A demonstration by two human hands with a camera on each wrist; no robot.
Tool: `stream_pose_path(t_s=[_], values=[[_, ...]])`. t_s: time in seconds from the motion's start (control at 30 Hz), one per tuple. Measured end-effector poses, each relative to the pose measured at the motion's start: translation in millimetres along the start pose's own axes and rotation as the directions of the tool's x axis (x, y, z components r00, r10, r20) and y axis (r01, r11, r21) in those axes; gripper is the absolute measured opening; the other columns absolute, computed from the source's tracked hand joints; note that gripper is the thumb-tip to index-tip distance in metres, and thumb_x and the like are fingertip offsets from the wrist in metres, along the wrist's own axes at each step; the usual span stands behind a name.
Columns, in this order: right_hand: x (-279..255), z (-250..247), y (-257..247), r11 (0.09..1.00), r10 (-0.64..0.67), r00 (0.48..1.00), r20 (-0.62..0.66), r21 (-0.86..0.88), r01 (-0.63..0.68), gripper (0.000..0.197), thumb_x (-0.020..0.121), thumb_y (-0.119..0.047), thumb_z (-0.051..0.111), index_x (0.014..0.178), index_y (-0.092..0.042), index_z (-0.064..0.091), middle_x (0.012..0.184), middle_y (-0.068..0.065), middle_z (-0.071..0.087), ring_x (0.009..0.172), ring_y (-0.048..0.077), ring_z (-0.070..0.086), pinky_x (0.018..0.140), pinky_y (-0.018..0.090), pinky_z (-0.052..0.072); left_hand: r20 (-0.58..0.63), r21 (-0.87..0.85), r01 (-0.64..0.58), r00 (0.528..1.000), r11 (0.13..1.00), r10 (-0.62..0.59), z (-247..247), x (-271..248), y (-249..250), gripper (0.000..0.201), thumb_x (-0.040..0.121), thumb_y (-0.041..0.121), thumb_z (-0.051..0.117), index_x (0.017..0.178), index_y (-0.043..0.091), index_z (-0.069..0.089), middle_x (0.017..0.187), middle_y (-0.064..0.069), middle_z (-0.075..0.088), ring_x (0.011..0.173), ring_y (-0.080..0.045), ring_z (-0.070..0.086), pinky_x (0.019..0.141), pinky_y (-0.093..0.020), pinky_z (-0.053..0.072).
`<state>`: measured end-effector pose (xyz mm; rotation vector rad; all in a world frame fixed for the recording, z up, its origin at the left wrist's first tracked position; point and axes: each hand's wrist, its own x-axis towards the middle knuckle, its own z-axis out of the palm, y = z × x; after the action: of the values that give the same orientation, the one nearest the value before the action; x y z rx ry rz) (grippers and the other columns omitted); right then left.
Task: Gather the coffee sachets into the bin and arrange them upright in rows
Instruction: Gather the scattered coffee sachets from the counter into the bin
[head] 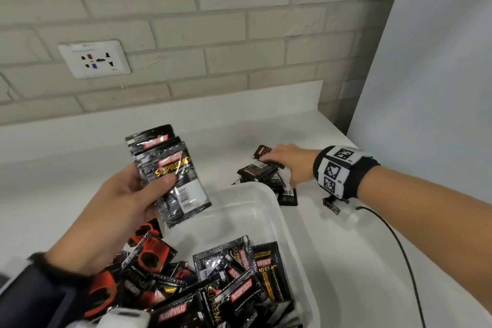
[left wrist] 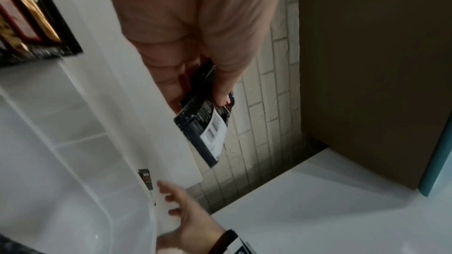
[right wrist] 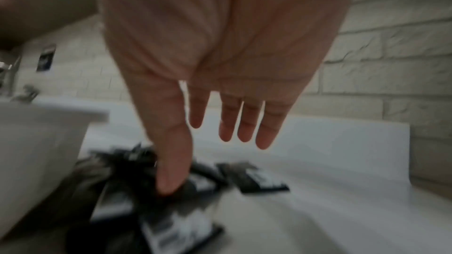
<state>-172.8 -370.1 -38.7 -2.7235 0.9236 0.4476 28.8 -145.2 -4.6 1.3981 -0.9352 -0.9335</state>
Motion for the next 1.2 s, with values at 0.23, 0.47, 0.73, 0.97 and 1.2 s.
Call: stream_pose_path(t_s=[0.23,0.47,0.73,0.97,1.2], values=[[21,20,-13,0.989,-0.144,0.975,0.169,0.000,0.146,0.107,0.066,-0.018,0.082,0.146,-0.032,0.014,0.154,0.007,0.009,0.142,0.024,0.006,0.115,0.041,0.012,-0.085,0.224,0.106,0.992,0.969,-0.089,-33,-34,-23,0.069,0.024,0.068,0.084,0.086,0.045,0.064,0.082,-0.010,0.073,0.071,-0.028,0.072,0.076,-0.050,0.051],[21,21,-12,0.981,-0.188,0.977,0.099,-0.033,0.192,0.081,0.074,-0.011,0.072,0.142,-0.028,0.031,0.144,0.002,0.031,0.131,0.022,0.032,0.106,0.034,0.029,-0.195,0.389,0.165,0.976,0.906,-0.095,-79,-73,-48,0.010,0.074,0.014,0.069,0.070,0.024,0.071,0.083,-0.015,0.073,0.075,-0.030,0.071,0.055,-0.025,0.054],[17,33,-12,0.974,-0.219,0.974,-0.060,-0.076,0.215,0.059,0.087,-0.019,0.059,0.139,-0.029,0.034,0.140,0.001,0.041,0.125,0.020,0.042,0.105,0.031,0.033,-0.331,0.692,0.224,0.943,0.686,0.026,-72,-90,-36,0.033,0.073,0.062,0.065,0.060,0.032,0.064,0.061,0.001,0.063,0.054,-0.019,0.061,0.056,-0.035,0.046],[10,38,-18,0.985,-0.159,0.966,-0.206,-0.099,0.141,0.041,0.096,-0.026,0.043,0.137,-0.029,0.037,0.136,-0.001,0.048,0.121,0.020,0.047,0.096,0.033,0.038,-0.435,0.748,0.332,0.899,0.575,0.047,-64,-89,-52,0.034,0.084,0.024,0.069,0.113,0.007,0.063,0.095,-0.008,0.052,0.085,-0.034,0.051,0.088,-0.046,0.038],[3,21,-14,0.995,-0.006,0.933,-0.360,0.094,0.043,0.044,0.095,-0.008,0.039,0.136,-0.022,0.036,0.121,0.012,0.059,0.097,0.029,0.058,0.071,0.030,0.041,-0.403,0.784,0.345,0.915,0.516,0.000,-56,-94,-55,0.061,0.078,0.056,0.046,0.133,0.031,0.048,0.129,-0.014,0.047,0.119,-0.041,0.038,0.100,-0.052,0.029]])
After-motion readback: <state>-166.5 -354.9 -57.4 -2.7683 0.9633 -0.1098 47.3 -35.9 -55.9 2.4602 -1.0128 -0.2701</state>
